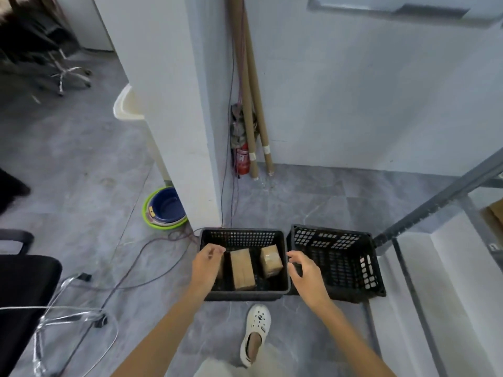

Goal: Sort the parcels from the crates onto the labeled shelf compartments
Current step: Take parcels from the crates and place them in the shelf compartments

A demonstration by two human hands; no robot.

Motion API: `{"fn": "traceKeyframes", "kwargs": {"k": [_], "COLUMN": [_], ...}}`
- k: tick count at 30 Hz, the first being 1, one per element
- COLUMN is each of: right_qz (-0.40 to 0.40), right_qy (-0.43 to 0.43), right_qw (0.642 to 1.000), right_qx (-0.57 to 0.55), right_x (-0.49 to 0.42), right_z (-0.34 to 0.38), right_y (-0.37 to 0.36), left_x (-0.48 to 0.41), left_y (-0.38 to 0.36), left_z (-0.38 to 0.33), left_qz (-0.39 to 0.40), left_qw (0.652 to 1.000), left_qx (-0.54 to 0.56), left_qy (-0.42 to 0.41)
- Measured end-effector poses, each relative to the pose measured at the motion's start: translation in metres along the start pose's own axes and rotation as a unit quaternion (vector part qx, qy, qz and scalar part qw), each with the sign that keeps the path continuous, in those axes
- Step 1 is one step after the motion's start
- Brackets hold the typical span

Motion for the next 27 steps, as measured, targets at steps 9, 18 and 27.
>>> {"fn": "traceKeyframes", "kwargs": {"k": [9, 18, 27], "right_qz": [0.046, 0.088, 0.090], "right_qy": [-0.077, -0.128, -0.177], "right_qw": [0.996, 0.988, 0.980], "right_qx": [0.003, -0.003, 0.032], "right_x": [-0.089, -0.149, -0.215], "right_z": [-0.038, -0.082, -0.105], "right_y": [-0.003, -0.033, -0.054], "left_x": [-0.068, -0.124, -0.190], "left_y": [-0.071, -0.122, -0.160], "left_z": [-0.035, -0.018, -0.006], "left_qz": [0.069, 0.145, 0.186], "left_qw": [0.994, 0.984, 0.970], "left_qx": [-0.084, -0.093, -0.137], "left_qy": [0.004, 0.034, 0.079]}}
Point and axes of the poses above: each hand's wrist, its own x-axis away from the middle knuckle, its own y-axis out of the back of the hand, z = x × y, the point moved 1 cm from there along -x, towards the middle knuckle, and after that the axes turned 3 degrees about x, right-handed, at the moved point
